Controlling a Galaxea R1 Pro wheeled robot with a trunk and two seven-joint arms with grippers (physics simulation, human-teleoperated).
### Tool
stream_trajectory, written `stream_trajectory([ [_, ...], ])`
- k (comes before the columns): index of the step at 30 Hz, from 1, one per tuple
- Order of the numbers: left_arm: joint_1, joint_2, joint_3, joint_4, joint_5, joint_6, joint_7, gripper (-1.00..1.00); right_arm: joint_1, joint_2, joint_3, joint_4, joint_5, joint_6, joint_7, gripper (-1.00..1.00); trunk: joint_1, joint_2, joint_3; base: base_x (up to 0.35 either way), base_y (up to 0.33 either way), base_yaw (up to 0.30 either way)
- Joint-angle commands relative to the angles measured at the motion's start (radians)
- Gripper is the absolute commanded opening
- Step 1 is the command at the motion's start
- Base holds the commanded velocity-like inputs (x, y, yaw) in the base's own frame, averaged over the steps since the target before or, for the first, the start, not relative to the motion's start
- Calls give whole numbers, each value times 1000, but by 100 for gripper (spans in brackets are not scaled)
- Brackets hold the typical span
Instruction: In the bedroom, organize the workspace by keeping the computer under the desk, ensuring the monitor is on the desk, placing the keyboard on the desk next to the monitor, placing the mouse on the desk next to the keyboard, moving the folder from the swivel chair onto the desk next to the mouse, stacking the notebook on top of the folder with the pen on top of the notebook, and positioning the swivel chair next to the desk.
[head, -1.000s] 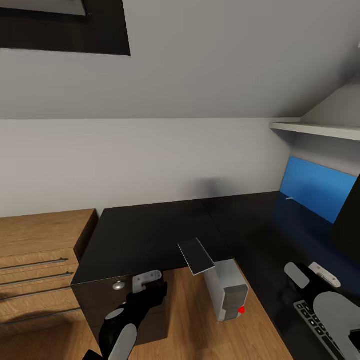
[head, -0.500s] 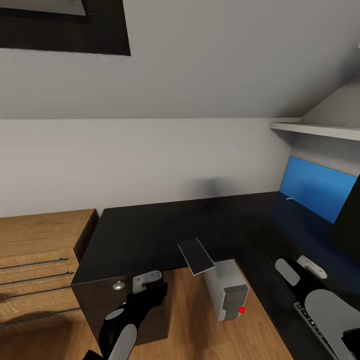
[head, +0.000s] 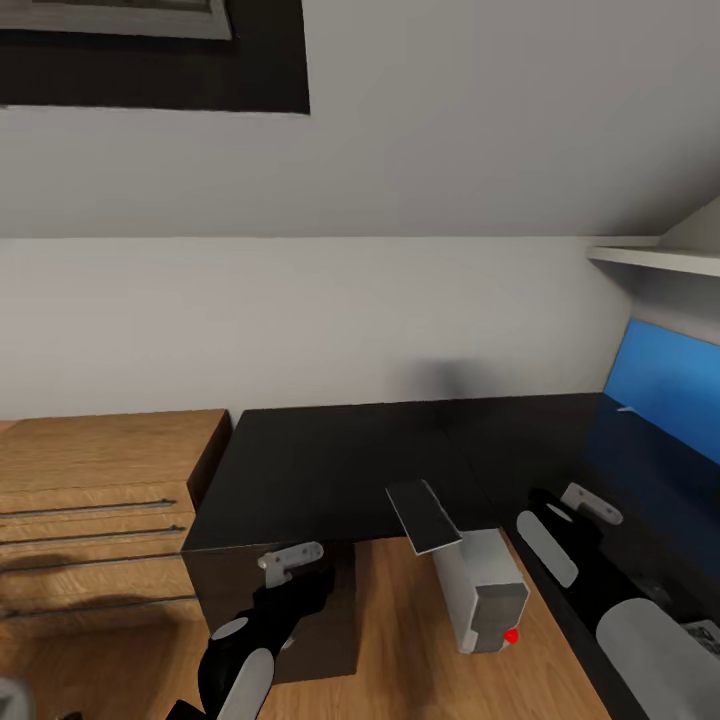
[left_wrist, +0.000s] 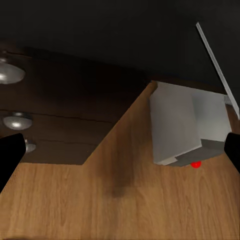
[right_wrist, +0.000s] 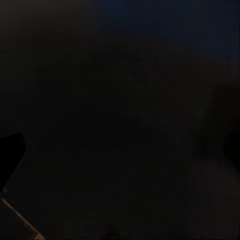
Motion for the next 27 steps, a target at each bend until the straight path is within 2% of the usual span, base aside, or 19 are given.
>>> stream_trajectory([
  [1,-1,0,-1,-1,10,1,10,100,1,0,9,-5,0,3,-8,100,0,-1,-1,0,0,278],
  [3,-1,0,-1,0,10,1,10,100,6,15,19,-13,14,3,-12,100,0,-1,-1,0,0,279],
  [8,0,0,-1,0,9,1,10,100,16,25,25,-53,21,13,-50,100,0,-1,-1,0,0,279],
  [10,-1,0,-1,0,8,1,10,100,32,27,25,-103,21,33,-92,100,0,-1,-1,0,0,279],
  [12,-1,1,-1,0,8,1,10,100,75,28,26,-201,21,69,-145,100,0,-1,-1,0,0,279],
  [14,-1,1,-1,0,7,1,10,100,115,28,26,-287,21,95,-169,100,0,-1,-1,0,0,279],
  [17,-1,1,-1,0,7,1,10,100,169,28,30,-404,21,135,-185,100,0,-1,-1,0,0,279],
  [20,-1,1,-1,0,7,1,10,100,222,28,56,-513,21,181,-194,100,0,-1,-1,0,0,279],
  [27,-1,1,-1,0,7,1,10,100,248,29,111,-571,21,204,-208,100,0,-1,-1,0,0,279],
])
